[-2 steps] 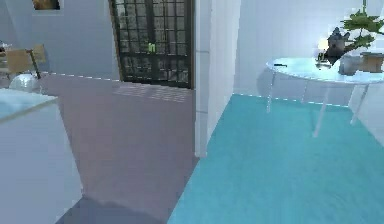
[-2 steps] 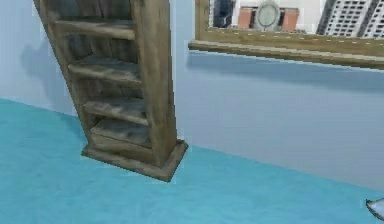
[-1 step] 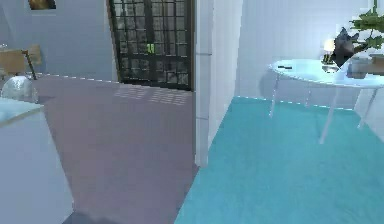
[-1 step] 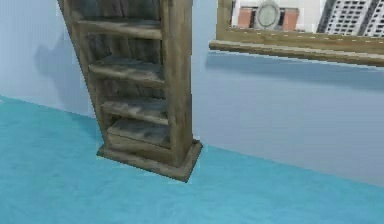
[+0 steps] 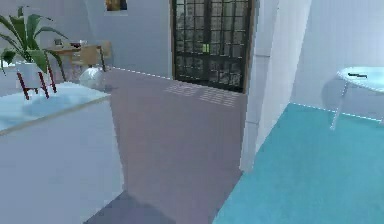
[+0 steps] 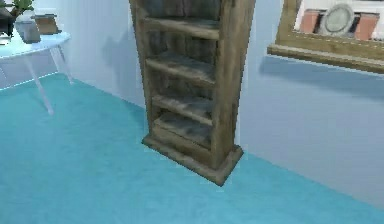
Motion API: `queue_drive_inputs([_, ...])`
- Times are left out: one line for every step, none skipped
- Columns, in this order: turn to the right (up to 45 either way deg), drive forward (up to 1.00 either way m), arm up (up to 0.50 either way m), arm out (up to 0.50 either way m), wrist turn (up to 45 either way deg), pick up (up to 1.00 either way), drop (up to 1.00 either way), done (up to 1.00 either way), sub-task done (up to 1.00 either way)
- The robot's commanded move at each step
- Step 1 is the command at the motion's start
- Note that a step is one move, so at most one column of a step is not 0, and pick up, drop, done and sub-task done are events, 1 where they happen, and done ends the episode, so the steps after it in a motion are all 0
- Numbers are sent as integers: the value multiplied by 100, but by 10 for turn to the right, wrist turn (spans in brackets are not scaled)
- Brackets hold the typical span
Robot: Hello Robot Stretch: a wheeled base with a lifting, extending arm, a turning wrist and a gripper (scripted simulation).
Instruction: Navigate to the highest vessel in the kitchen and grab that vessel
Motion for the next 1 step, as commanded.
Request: queue_drive_inputs([0,100,0,0,0,0,0,0,0])
